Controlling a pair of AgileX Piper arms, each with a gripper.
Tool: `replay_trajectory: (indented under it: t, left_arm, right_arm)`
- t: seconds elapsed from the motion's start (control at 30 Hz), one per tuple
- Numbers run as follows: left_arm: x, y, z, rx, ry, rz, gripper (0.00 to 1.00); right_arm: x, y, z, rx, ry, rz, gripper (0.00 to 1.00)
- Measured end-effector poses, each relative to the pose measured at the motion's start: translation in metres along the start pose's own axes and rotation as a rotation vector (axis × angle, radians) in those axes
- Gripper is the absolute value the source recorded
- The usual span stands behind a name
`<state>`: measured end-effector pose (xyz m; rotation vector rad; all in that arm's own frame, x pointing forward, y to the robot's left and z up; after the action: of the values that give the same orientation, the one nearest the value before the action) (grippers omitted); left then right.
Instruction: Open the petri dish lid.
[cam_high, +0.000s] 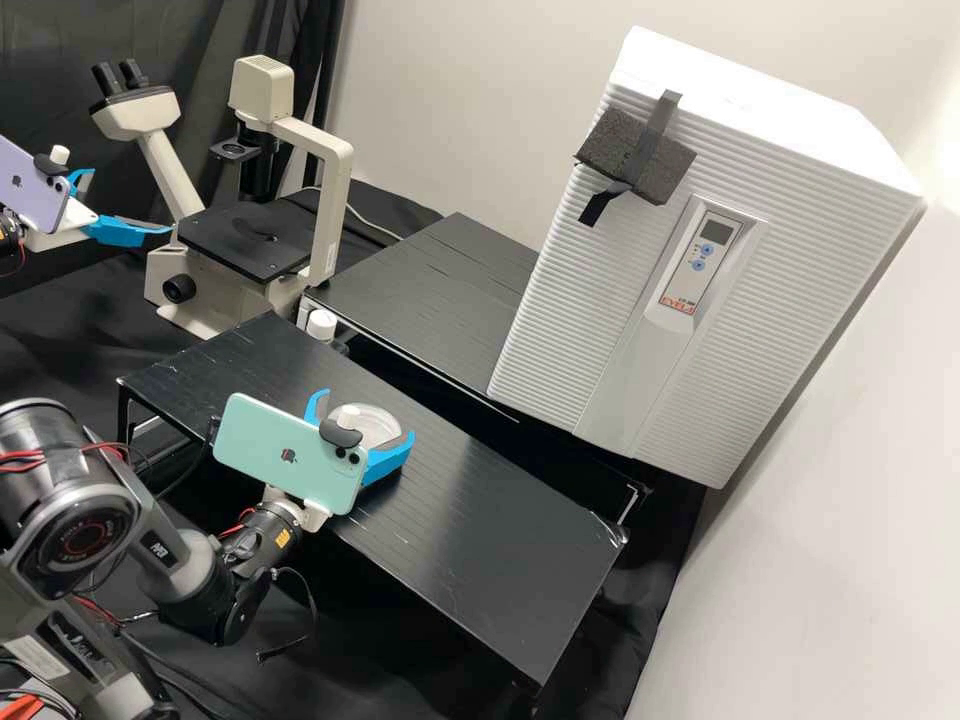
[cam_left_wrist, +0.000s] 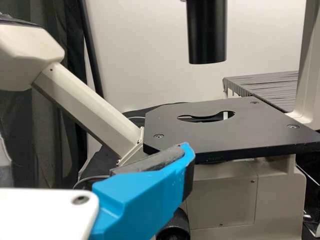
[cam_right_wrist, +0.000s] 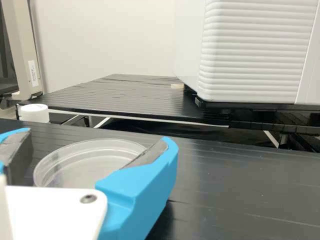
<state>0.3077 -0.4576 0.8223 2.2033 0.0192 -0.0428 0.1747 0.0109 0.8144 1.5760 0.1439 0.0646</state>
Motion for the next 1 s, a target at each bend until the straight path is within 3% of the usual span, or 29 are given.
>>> replay_trajectory:
  t: [0.13, 0.17, 0.47, 1.0]
  left_arm:
    - [0.0, 0.0, 0.0, 0.0, 0.0, 0.0, 1.0]
    - [0.0, 0.0, 0.0, 0.0, 0.0, 0.0, 1.0]
    - [0.0, 0.0, 0.0, 0.0, 0.0, 0.0, 1.0]
    - [0.0, 0.0, 0.0, 0.0, 0.0, 0.0, 1.0]
  right_arm:
    - [0.0005, 0.0002, -0.0004, 0.011, -0.006, 0.013, 0.0]
    - [0.0007, 0.0, -0.0008, 0.013, -0.006, 0.015, 1.0]
    - [0.0027, -0.0026, -0.0047, -0.032, -0.005, 0.03, 1.0]
    - [0.004, -0.0056, -0.0078, -0.019, -0.002, 0.033, 1.0]
